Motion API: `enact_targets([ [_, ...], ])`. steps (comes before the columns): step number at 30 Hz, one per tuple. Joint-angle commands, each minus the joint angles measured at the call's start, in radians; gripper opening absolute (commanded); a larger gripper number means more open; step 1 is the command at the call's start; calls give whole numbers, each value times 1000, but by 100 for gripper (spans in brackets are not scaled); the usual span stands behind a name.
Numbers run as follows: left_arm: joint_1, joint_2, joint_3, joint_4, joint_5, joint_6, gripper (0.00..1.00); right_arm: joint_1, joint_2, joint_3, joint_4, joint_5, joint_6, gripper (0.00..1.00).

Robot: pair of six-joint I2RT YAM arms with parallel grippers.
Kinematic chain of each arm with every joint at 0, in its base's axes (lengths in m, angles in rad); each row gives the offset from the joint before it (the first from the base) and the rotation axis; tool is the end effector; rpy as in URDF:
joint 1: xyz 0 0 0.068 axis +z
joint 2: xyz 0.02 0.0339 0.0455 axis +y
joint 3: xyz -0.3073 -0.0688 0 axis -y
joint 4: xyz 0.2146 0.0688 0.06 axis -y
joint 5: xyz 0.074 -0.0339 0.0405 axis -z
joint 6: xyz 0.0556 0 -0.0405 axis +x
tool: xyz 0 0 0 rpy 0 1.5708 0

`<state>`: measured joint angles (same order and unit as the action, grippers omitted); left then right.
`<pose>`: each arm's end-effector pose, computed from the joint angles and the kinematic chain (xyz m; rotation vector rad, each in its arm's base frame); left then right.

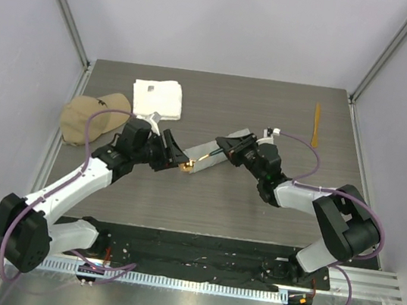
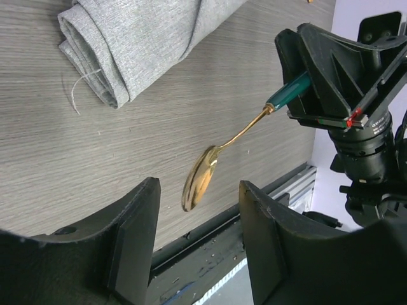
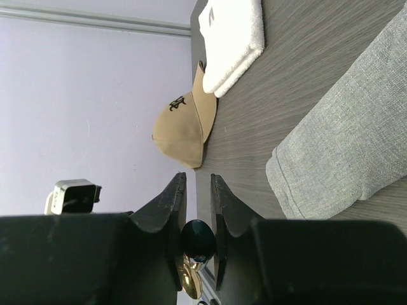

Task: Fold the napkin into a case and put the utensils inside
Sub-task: Pass from the right arm to the left, then insert the spoon into the folded napkin.

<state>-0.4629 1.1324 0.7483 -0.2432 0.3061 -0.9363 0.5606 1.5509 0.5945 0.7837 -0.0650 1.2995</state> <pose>0.1838 -0.1105 0.2924 -0.3775 2.3668 -1.0669 0.2642 0.1701 0.2577 0.6605 1.8546 1.3645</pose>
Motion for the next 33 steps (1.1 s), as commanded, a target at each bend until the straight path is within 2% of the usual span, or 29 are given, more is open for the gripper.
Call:
enact_targets([
  [1, -5, -19, -16, 74, -33, -41, 53, 4, -25, 28, 58, 42, 41, 1],
  [6, -5, 19, 3, 119, -18, -47, 45, 13, -15, 18, 95, 36, 79, 1],
  [11, -5, 62, 14, 177, 10, -73, 31, 13, 17, 25, 143, 8, 133, 1],
  [12, -5, 72, 20, 191, 13, -76, 15, 13, 26, 30, 146, 1, 135, 1],
  [14, 4, 86, 40, 154, -2, -52, 0, 4, 54, 53, 126, -60, 104, 2],
  [15, 12, 86, 61, 133, -31, -39, 0, -10, 63, 70, 59, -100, 69, 11],
  [16, 44, 96, 71, 96, -25, -30, 0, -42, 70, 112, 4, -178, 23, 37],
  [17, 62, 104, 85, 76, -13, -18, 0, -66, 92, 145, -71, -220, -90, 43],
  [18, 79, 121, 94, 56, 8, -1, 0, -97, 94, 169, -186, -254, -129, 47],
  [19, 104, 151, 109, 38, 30, 7, 0, -141, 89, 172, -189, -272, -175, 59],
  [20, 145, 168, 112, 44, 63, 11, 0, -165, 69, 182, -217, -307, -222, 62],
  [21, 164, 179, 114, 56, 97, 17, 0, -182, 54, 198, -353, -300, -341, 64],
  [22, 176, 197, 111, 70, 105, 24, 0, -206, 43, 249, -421, -295, -408, 71],
  [24, 199, 220, 117, 91, 148, 49, 0, -222, 25, 338, -631, -251, -588, 74],
  [27, 210, 312, 180, 29, 162, 102, 0, -246, 35, 416, -806, -190, -734, 73],
  [33, 219, 403, 204, 67, 205, 140, 0, -330, 76, 442, -847, -191, -819, 59],
])
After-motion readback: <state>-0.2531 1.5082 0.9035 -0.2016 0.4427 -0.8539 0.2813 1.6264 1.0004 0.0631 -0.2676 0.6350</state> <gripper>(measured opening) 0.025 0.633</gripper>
